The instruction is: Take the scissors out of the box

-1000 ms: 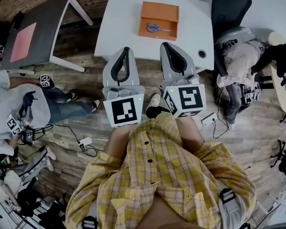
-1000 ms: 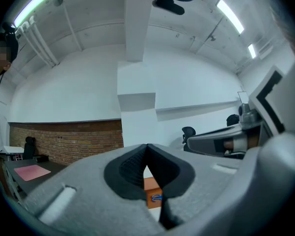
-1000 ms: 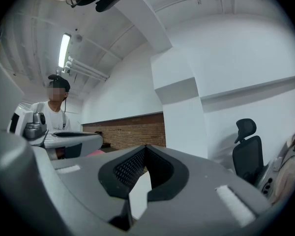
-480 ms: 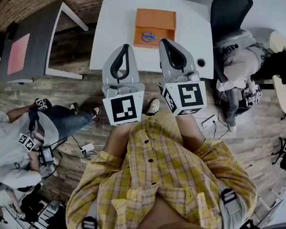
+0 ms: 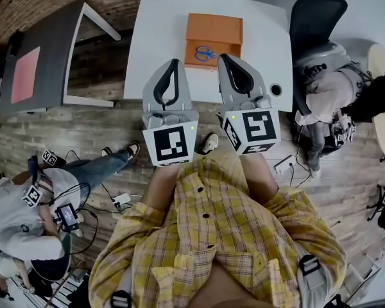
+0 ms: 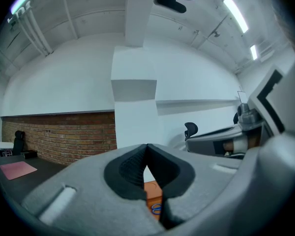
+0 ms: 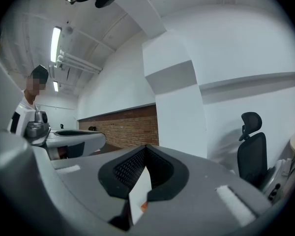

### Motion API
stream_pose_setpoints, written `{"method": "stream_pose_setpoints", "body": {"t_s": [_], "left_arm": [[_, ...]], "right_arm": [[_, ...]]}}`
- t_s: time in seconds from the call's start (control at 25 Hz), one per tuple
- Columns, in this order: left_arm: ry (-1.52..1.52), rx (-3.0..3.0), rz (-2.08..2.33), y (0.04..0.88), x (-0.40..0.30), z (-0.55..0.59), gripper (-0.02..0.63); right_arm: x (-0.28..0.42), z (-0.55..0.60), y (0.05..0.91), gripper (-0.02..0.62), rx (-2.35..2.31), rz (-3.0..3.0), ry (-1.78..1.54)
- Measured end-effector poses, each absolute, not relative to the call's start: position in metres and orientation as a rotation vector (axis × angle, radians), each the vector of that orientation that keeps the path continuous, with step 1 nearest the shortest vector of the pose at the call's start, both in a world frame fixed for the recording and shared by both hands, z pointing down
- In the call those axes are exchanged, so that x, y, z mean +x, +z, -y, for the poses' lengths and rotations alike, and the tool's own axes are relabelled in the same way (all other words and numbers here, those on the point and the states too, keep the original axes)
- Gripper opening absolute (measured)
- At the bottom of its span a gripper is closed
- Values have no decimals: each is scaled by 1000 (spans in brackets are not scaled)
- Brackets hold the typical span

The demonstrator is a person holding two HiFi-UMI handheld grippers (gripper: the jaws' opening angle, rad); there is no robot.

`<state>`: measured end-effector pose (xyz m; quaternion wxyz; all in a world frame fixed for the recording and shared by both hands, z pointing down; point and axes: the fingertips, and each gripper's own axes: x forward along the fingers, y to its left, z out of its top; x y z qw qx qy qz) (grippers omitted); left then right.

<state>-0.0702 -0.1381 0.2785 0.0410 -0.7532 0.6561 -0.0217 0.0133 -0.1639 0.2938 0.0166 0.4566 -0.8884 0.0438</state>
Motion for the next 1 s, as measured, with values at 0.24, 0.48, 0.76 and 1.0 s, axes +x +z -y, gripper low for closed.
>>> {"method": "stream_pose_setpoints", "body": {"t_s": [0.24,0.48,0.76,1.0], "left_arm": [[-77,-2363,-1973,282,-79,178,0],[-118,-2410,-1945,296,-96,198,0],[-192,-2480,-1908,312,-103,218,0],[-216,-2525,-1889,329,-107,244,0]], "right_arm": [[3,203,299,5,1407,2717,161],[-18,224,319,3,1393,2662,170],[-33,247,357,3,1297,2552,180],[-45,275,393,3,1214,2488,191]]}}
